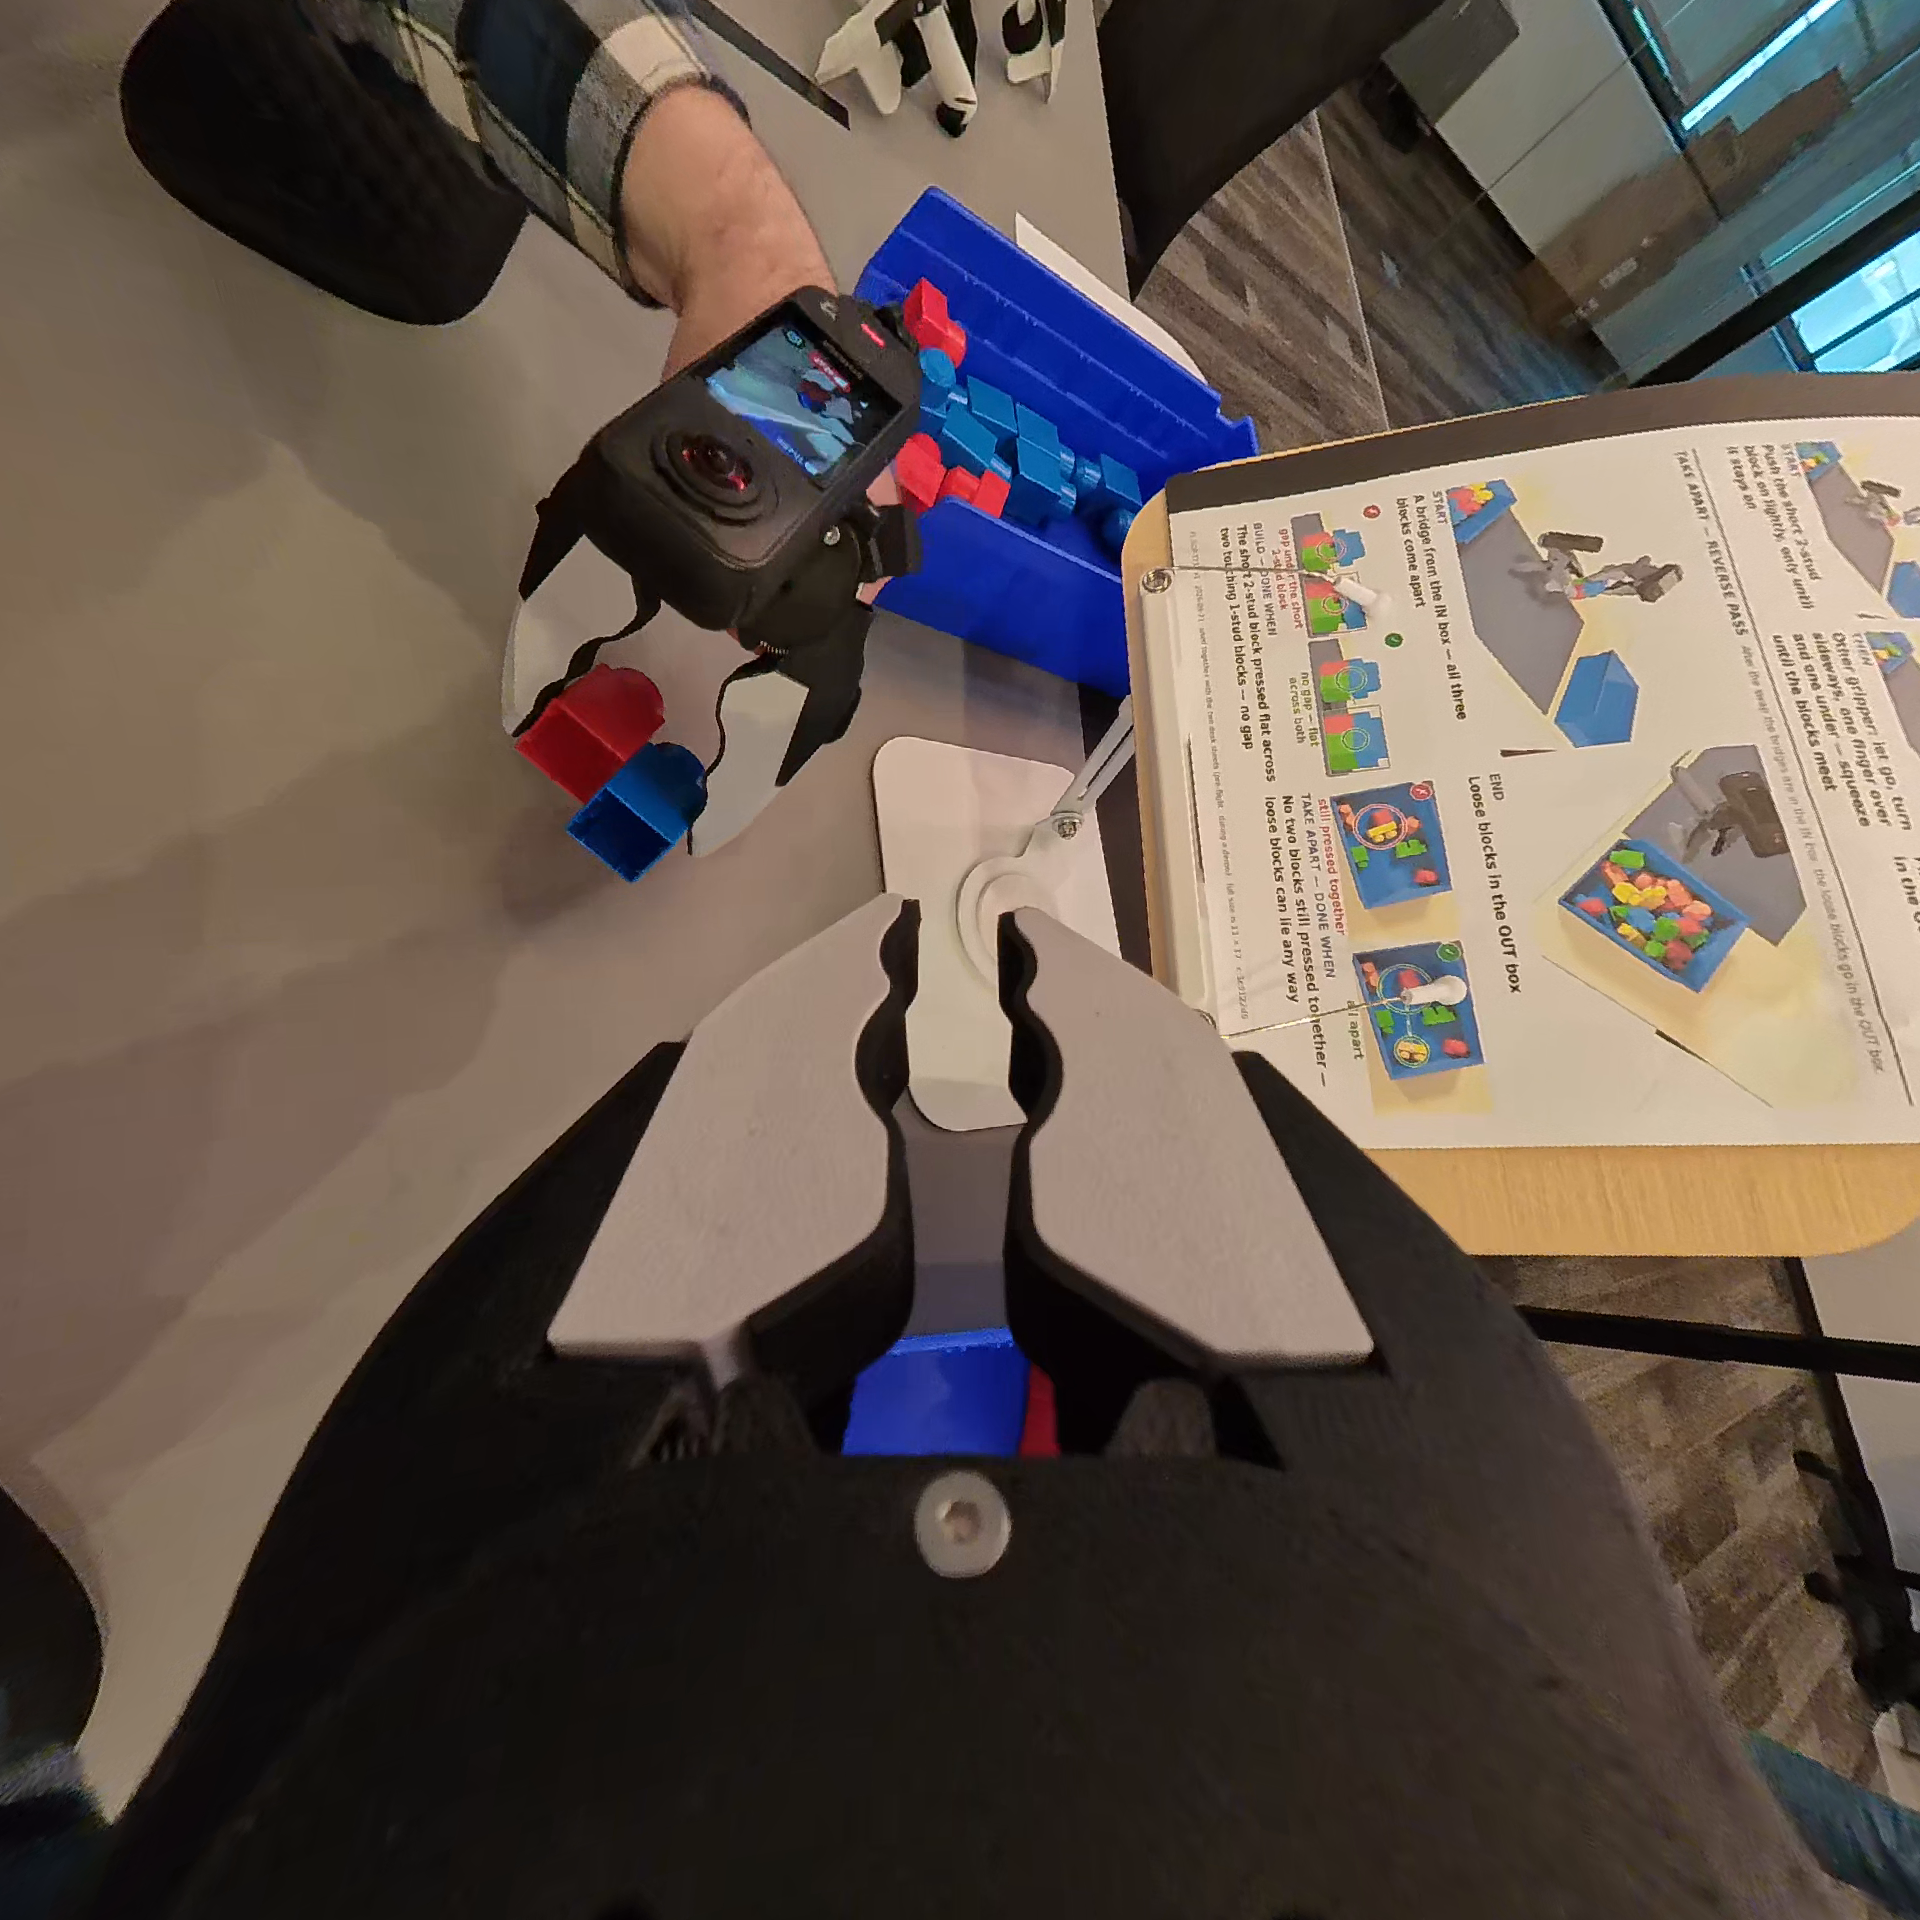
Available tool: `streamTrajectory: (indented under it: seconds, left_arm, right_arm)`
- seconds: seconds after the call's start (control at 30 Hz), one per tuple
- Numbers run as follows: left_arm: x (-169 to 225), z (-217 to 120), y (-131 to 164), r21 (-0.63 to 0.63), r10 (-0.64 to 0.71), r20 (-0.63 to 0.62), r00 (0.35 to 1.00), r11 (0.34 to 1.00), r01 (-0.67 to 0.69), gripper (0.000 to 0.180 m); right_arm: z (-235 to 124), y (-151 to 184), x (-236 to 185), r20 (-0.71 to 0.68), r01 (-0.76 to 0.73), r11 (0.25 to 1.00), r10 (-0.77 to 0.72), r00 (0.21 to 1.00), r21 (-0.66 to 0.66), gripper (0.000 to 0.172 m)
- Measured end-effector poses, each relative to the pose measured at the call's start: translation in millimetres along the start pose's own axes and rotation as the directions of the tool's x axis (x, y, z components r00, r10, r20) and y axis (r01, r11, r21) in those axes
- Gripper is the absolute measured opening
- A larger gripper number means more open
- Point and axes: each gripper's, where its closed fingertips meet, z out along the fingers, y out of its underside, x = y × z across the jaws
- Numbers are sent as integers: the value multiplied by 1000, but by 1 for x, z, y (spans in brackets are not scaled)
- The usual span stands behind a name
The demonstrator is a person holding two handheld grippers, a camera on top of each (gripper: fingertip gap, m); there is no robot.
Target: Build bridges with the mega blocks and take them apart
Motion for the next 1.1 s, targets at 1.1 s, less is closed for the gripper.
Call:
streamTrajectory:
  seconds: [1.1]
  left_arm:
    - [-61, -176, 251, -162, -442, 450, 776, 814, 558, 48]
  right_arm:
    - [11, 7, -5, 51, -19, 999, 20, 998, -29, 14]
